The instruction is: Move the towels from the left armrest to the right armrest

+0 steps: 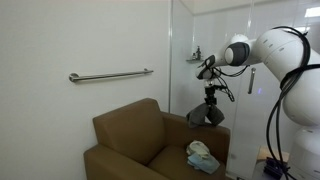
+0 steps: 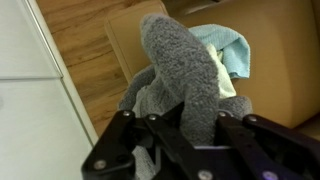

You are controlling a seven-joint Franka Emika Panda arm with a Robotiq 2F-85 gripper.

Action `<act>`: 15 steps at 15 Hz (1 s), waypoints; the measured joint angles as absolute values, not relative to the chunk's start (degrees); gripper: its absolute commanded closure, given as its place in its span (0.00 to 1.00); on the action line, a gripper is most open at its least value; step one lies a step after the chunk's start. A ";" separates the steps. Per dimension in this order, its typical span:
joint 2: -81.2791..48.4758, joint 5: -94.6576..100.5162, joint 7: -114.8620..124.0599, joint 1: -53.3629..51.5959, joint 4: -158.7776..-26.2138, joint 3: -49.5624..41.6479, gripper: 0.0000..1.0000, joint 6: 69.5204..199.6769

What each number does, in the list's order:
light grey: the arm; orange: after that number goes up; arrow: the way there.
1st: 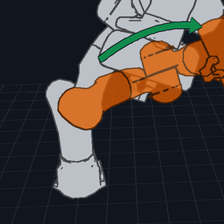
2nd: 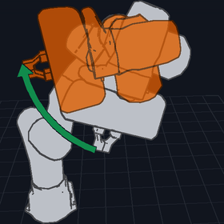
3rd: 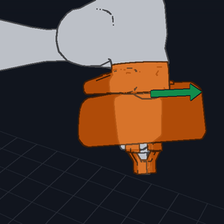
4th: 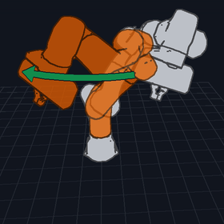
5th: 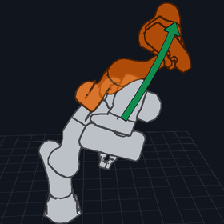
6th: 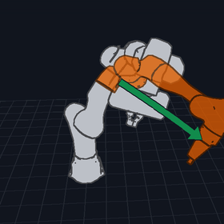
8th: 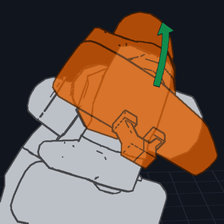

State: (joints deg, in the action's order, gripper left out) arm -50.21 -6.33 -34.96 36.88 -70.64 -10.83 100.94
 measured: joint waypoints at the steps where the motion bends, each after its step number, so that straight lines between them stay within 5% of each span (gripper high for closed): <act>1: -50.71 -5.26 -35.00 36.85 -69.85 -10.75 0.96 100.09; 15: -55.31 4.65 -52.13 36.00 -65.30 -8.97 0.96 94.55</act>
State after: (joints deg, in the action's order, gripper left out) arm -55.31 4.65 -52.13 36.00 -65.30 -8.97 94.55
